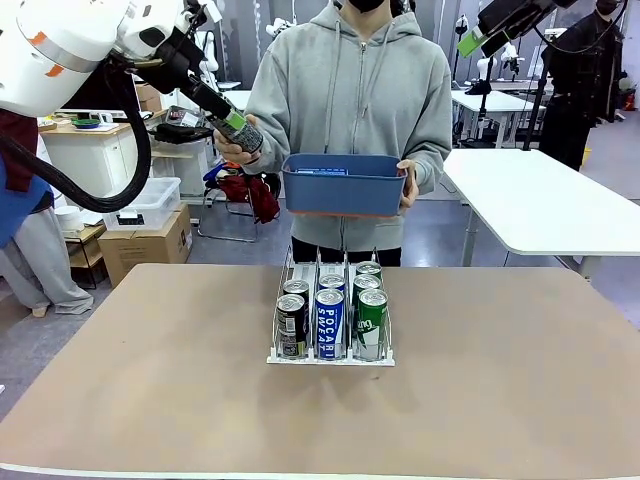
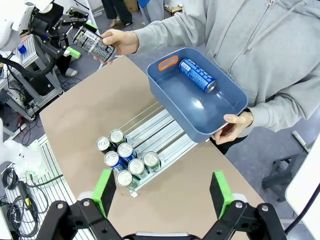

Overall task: Fill the beverage cans into the dispenser.
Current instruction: Pick up the Pepsi coke handed by the human, then place the picked Pepsi coke in the line of the Automatic Can Dispenser with the same cans.

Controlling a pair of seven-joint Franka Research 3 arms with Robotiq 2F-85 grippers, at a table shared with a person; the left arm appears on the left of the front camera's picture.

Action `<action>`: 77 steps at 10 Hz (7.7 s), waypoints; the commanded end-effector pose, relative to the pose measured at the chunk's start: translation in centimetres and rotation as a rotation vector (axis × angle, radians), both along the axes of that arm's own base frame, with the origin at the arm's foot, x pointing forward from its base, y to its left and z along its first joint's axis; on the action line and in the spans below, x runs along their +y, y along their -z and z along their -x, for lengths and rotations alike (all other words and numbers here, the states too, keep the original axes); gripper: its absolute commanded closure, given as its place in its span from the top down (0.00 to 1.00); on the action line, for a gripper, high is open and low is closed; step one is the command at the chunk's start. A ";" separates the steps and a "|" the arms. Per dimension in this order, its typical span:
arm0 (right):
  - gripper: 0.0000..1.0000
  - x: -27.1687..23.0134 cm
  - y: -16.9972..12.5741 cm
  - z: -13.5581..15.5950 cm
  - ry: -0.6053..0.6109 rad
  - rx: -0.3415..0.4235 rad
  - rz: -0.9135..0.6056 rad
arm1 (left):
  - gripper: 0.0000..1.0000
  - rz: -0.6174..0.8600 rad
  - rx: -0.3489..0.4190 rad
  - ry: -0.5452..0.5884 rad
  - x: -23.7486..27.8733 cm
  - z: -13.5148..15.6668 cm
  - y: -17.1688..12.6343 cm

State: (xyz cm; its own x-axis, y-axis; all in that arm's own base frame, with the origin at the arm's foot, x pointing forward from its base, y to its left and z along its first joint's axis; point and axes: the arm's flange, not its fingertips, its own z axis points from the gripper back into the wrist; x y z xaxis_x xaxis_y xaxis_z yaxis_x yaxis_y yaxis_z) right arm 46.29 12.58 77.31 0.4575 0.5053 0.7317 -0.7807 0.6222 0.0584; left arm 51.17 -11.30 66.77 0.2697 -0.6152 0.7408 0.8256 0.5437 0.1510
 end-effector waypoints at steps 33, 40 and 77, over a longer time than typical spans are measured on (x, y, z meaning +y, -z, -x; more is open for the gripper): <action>1.00 -0.1 0.3 0.2 -0.003 0.003 -0.008 | 0.00 -0.077 0.002 0.010 0.4 -0.3 -0.2; 1.00 -0.1 0.3 0.2 -0.003 0.003 -0.008 | 0.00 -0.070 0.039 0.006 0.0 -0.2 0.5; 1.00 -0.1 0.3 0.2 -0.003 0.003 -0.008 | 0.58 -0.297 0.303 0.038 -12.6 15.3 21.9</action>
State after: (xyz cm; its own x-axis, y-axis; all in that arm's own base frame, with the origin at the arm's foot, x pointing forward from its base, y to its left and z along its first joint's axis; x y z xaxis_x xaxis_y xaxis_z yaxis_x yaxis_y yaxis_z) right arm 46.31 12.57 77.27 0.4583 0.5053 0.7312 -0.7803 0.6227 0.0587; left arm 36.51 -24.23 44.30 0.4429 -0.7933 0.4178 0.8650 0.5006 0.0334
